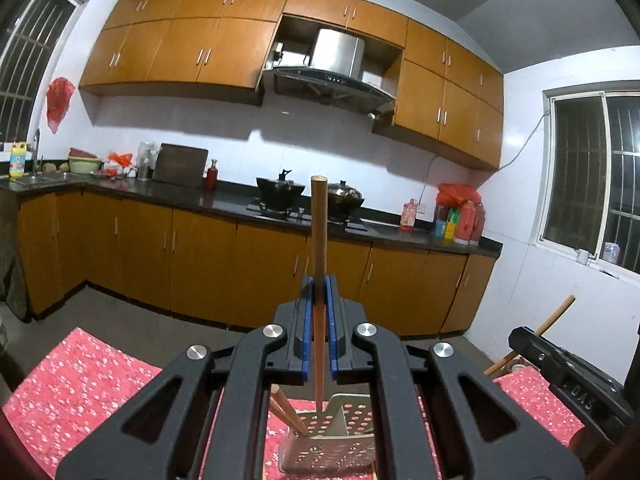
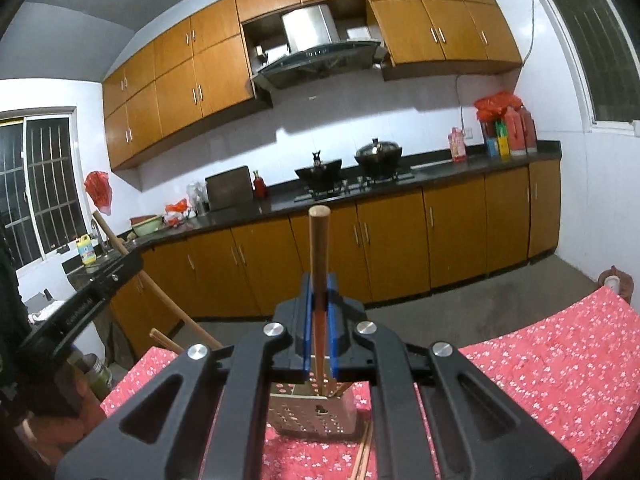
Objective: Organize utensils
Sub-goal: 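Drop the chopstick into the holder opening the right gripper while the left gripper releases its chopstick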
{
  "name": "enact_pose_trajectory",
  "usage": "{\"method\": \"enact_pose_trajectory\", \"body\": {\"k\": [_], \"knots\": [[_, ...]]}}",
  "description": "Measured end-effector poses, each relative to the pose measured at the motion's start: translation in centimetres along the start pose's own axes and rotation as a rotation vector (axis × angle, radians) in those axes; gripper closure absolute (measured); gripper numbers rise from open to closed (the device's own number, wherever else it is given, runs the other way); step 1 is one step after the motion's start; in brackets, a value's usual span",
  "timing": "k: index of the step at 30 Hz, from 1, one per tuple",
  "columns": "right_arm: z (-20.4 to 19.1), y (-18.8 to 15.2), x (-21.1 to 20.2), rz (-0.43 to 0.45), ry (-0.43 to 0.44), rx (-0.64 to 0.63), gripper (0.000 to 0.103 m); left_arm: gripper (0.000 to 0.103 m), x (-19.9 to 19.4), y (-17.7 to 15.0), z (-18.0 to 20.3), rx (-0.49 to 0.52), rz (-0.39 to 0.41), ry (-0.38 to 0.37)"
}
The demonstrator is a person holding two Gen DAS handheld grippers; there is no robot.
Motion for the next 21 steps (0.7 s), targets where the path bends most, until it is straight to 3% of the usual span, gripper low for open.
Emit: {"method": "enact_pose_trajectory", "body": {"k": [7, 8, 10, 11, 12, 14, 21], "knots": [[0.0, -0.9, 2.1, -0.060, 0.008, -0.004, 0.092, 0.096, 1.6, -1.8, 0.6, 0.028, -0.079, -0.024], [0.0, -1.0, 2.1, -0.062, 0.010, -0.002, 0.089, 0.096, 1.6, -1.8, 0.5, 0.024, -0.088, -0.028], [-0.1, -1.3, 1.6, -0.047, 0.006, -0.006, 0.064, 0.095, 1.5, -1.9, 0.0, 0.019, -0.098, -0.032], [-0.2, -1.3, 1.4, -0.037, 0.002, -0.011, 0.062, 0.090, 1.4, -1.9, -0.1, 0.018, -0.099, -0.031], [-0.4, -1.3, 1.2, -0.032, 0.000, -0.017, 0.061, 0.086, 1.3, -1.8, -0.4, 0.015, -0.098, -0.030], [-0.6, -1.2, 0.7, -0.024, -0.003, -0.021, 0.061, 0.065, 1.0, -1.7, -0.8, 0.004, -0.092, -0.024], [-0.2, -1.5, -2.6, 0.026, -0.034, -0.007, 0.060, 0.064, -0.8, -1.0, -2.6, -0.035, -0.078, -0.020]]}}
Point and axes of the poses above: each gripper's, at about its wrist camera, not at the fingertips, and x roughly the way its jaws point, z to its right, y to its top, the point moved 2 cm from there along x, roughly the way its jaws point, and after that the axes turned 13 degrees about y, right-handed, at the moved point
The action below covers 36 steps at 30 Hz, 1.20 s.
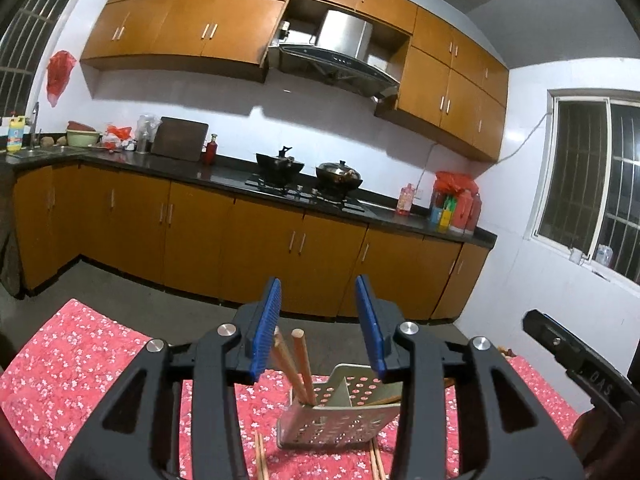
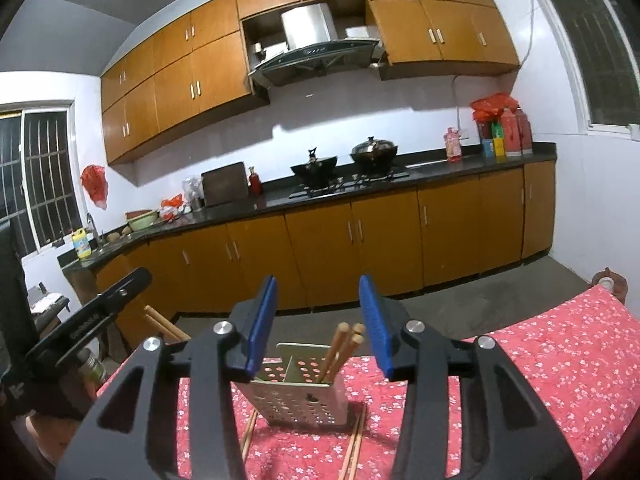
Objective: Organize utensils
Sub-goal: 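Drop the chopstick into the holder opening the right gripper while the left gripper releases its chopstick, then grasp another wooden chopstick with the right gripper while the left gripper grasps one too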
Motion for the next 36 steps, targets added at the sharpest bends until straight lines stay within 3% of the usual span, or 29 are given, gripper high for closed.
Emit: {"method": "enact_pose_trajectory", "body": {"k": [4, 8, 12, 16, 20, 27, 29, 36], "knots": [[1.4, -1.3, -2.5, 0.011, -0.051, 0.035, 0.060, 0.064, -1.9, -0.1, -2.0, -0.044, 0.003, 0.008], [4.0, -4.9, -3.4, -0.076, -0.123, 0.087, 0.060, 0.064, -3.4, -1.7, -4.1, -0.048, -0.031, 0.047], [6.4, -10.1, -1.8, -0.251, -0.157, 0.162, 0.060, 0.064, -2.8, -5.4, -5.2, 0.011, -0.134, 0.105], [6.7, -16.7, 0.5, -0.469, -0.088, 0.243, 0.079, 0.069, -0.9, -10.9, -6.1, 0.074, -0.320, 0.122], [4.9, -20.7, 1.4, -0.573, -0.044, 0.228, 0.084, 0.074, 0.1, -15.7, -6.4, 0.123, -0.458, 0.115], [3.4, -23.4, 2.6, -0.652, -0.043, 0.168, 0.087, 0.074, 0.1, -19.4, -6.1, 0.148, -0.556, 0.075], [3.5, -23.5, 2.6, -0.647, -0.069, 0.138, 0.094, 0.075, 0.0, -20.3, -5.9, 0.149, -0.578, 0.061], [6.0, -23.1, 1.8, -0.607, -0.171, 0.181, 0.095, 0.080, 0.0, -22.5, -4.9, 0.164, -0.636, 0.024]]}}
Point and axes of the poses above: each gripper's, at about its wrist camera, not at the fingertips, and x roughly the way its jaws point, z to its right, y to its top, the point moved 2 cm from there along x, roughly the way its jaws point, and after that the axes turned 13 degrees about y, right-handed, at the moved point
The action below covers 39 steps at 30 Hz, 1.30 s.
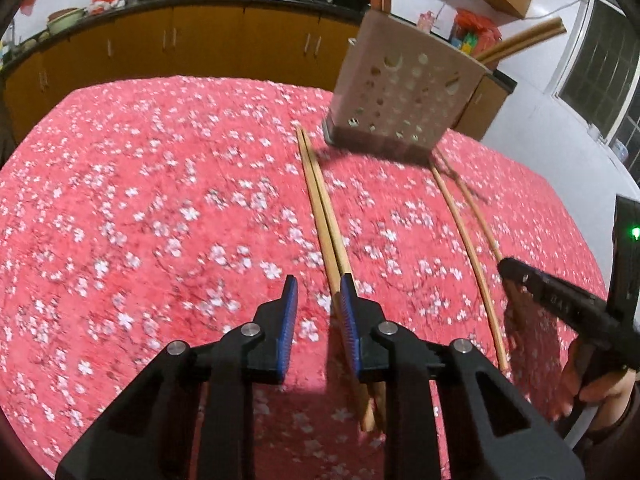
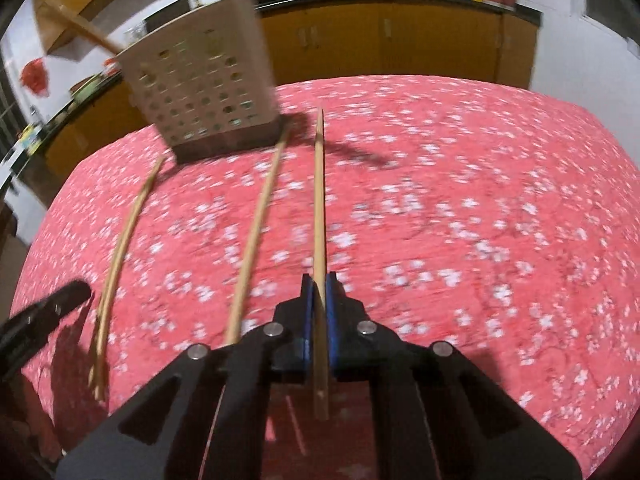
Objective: Organize utensils
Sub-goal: 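Grasp another wooden chopstick with the right gripper while the left gripper grasps one too, then lift the right gripper's chopstick off the tablecloth while the left gripper lifts its chopstick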
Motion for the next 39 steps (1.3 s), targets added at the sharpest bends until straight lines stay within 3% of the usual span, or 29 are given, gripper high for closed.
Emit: {"method": "enact_pose_trajectory", "body": {"k": [9, 15, 19, 24, 32, 39], "knots": [[0.2, -0.2, -0.1, 0.006, -0.019, -0.021, 0.095, 0.083, 0.5, -0.5, 0.8, 0.035, -0.018, -0.003], [-0.1, -0.3, 0.1, 0.001, -0.025, -0.042, 0.094, 0.085, 0.7, -0.4, 1.7, 0.091, 0.000, 0.055], [-0.4, -0.4, 0.1, 0.002, -0.040, -0.073, 0.094, 0.094, 1.1, -0.2, 1.9, 0.109, 0.011, 0.093], [-0.4, -0.2, 0.3, -0.003, -0.048, -0.101, 0.094, 0.095, 1.5, 0.4, 1.2, 0.117, 0.015, 0.119], [1.9, 1.0, 0.2, 0.026, -0.095, -0.066, 0.095, 0.096, 2.2, 2.1, -4.1, -0.014, 0.001, 0.182], [2.1, 0.9, 0.2, 0.026, -0.095, -0.062, 0.095, 0.095, 2.1, 2.1, -4.5, -0.033, 0.009, 0.166]]}}
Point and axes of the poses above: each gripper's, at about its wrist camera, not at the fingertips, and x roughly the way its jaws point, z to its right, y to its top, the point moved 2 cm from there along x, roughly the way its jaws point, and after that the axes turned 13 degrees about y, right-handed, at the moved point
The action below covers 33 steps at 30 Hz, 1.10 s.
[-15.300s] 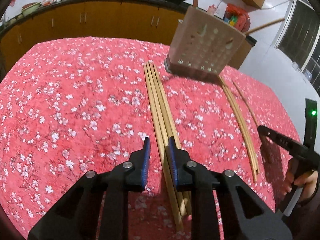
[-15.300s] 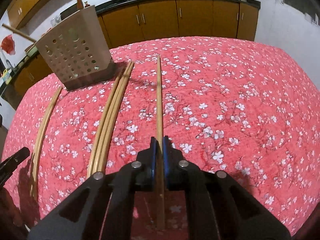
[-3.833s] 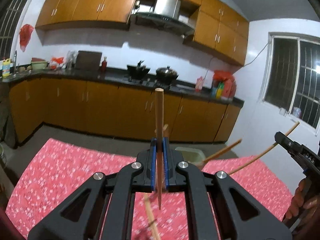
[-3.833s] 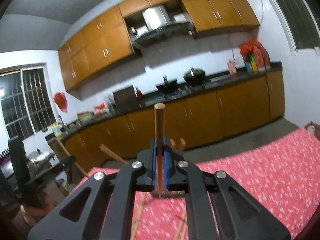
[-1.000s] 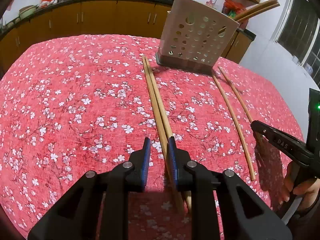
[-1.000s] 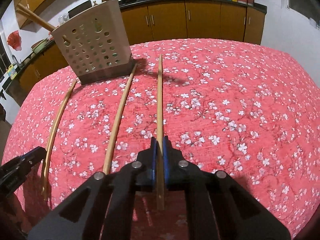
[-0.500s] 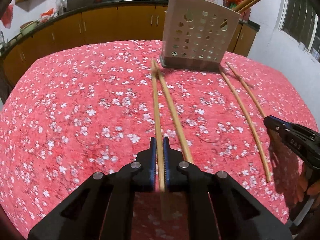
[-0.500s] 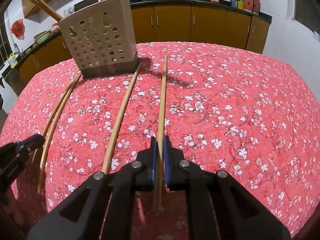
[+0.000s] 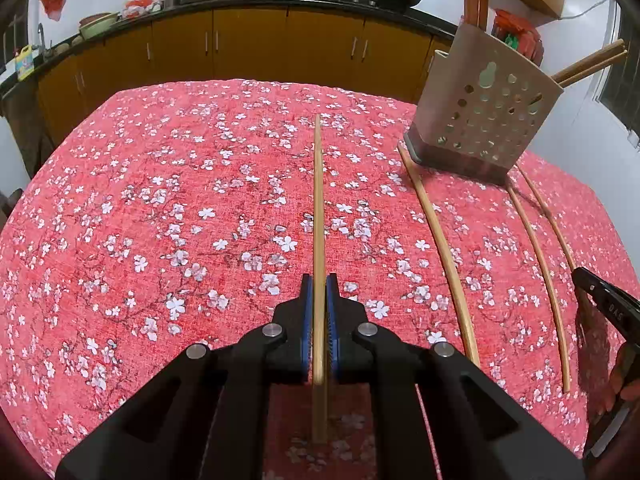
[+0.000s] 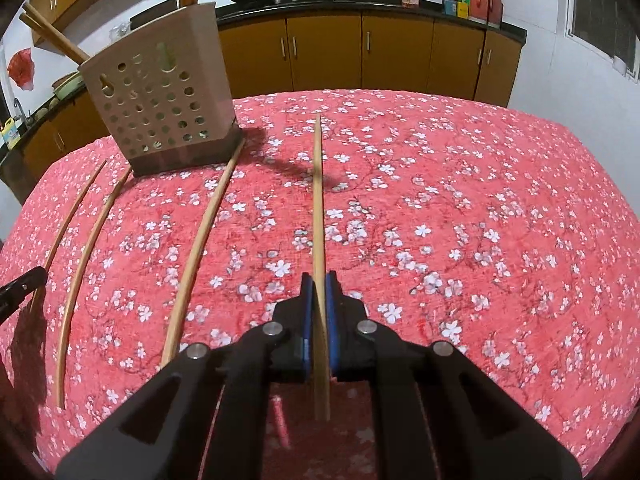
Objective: Organize utensils
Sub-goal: 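Lift the right gripper's chopstick off the tablecloth while the left gripper lifts its chopstick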
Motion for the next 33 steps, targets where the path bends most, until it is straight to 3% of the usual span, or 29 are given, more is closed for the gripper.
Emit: {"method": "enact_pose_trajectory", "body": {"k": [33], "knots": [[0.07, 0.06, -0.04, -0.001, 0.006, 0.005, 0.095, 0.095, -0.51, -0.64, -0.99, -0.028, 0.005, -0.025]]}}
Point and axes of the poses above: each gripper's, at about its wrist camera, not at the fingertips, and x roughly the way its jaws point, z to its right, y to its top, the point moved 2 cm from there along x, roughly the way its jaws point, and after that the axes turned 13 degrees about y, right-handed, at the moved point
